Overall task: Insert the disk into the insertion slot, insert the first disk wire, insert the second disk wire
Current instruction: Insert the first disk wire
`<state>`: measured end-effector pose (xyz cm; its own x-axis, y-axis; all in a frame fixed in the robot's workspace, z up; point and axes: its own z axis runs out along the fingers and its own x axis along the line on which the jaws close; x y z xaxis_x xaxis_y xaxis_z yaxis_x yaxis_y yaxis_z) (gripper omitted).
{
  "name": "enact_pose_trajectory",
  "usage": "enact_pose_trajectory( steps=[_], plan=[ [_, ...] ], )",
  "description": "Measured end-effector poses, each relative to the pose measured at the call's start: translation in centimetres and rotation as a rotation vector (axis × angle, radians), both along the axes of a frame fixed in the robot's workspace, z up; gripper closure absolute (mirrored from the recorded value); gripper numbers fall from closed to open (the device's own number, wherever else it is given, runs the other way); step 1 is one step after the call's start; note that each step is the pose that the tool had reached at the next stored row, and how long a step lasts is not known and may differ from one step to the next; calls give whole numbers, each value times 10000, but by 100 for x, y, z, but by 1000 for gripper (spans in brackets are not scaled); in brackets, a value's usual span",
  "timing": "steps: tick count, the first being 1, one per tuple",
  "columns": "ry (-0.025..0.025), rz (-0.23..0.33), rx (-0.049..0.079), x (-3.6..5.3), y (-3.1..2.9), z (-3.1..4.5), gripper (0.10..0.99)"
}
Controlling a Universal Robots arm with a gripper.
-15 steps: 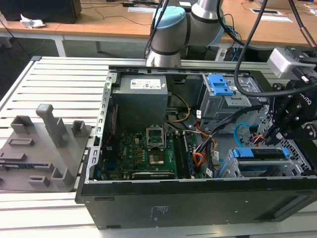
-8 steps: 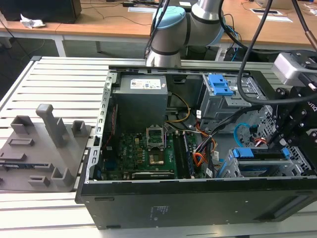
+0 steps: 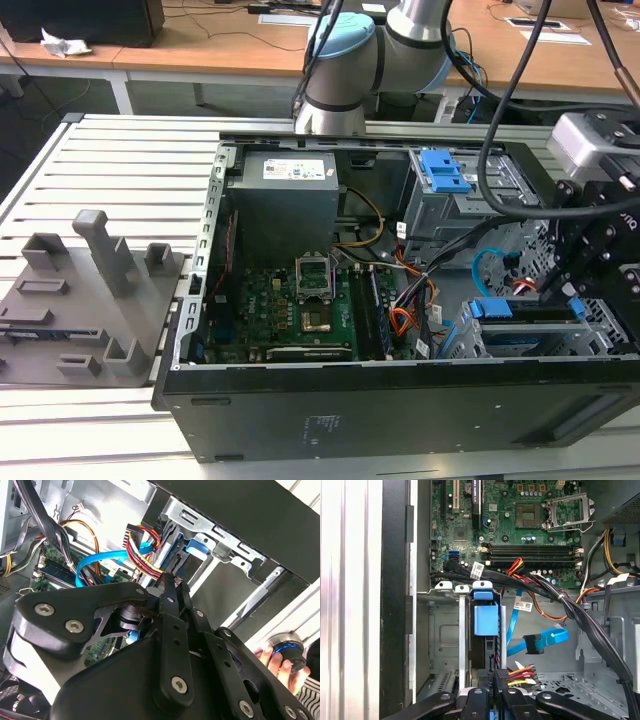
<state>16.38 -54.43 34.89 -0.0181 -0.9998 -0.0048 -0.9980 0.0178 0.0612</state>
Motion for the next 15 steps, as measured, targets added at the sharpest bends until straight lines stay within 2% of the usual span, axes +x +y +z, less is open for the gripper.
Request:
enact_pose_trajectory(
  steps=[15],
  plan=[
    [0, 3, 44, 14, 16, -58, 922]
  ],
)
